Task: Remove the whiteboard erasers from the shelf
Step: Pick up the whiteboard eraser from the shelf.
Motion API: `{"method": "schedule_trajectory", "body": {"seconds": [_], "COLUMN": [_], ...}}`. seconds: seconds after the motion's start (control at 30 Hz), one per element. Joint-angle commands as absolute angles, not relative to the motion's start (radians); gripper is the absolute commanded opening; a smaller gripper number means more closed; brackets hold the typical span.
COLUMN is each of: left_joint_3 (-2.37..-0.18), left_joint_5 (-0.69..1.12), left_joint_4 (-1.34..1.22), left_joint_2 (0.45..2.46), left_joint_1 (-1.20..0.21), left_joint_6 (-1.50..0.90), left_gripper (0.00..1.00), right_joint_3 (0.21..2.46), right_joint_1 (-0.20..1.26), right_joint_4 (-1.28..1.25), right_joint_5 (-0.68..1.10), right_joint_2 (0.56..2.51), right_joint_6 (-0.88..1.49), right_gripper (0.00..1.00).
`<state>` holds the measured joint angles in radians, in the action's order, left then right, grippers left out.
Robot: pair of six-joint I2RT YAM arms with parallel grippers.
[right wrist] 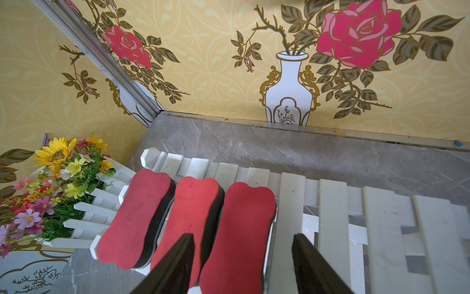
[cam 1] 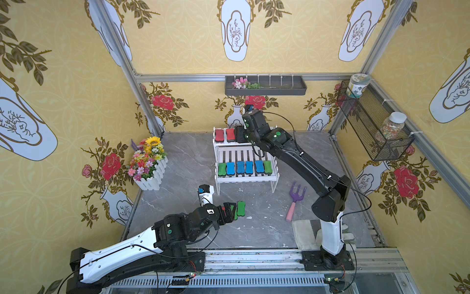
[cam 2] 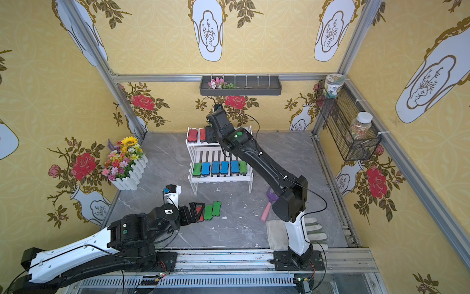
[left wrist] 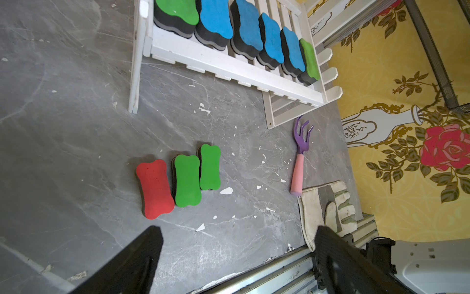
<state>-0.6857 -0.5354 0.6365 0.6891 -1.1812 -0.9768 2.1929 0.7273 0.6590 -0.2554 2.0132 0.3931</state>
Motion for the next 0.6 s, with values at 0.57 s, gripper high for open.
{"method": "schedule_trajectory", "body": {"seconds": [0.57], "left_joint_3": [-0.676], "left_joint_5": [-0.557], "left_joint_4": [0.639], "left_joint_2": [0.692], "left_joint_1": [-1.180], "left_joint_6": [-0.978], "left_gripper": [0.99], "right_joint_3": [2.226], "right_joint_1": [0.728], "right_joint_4": [0.693], "right_joint_5": [-0.272], "right_joint_2": [2.050], "right_joint_6": [0.382], "right_gripper": [0.60]}}
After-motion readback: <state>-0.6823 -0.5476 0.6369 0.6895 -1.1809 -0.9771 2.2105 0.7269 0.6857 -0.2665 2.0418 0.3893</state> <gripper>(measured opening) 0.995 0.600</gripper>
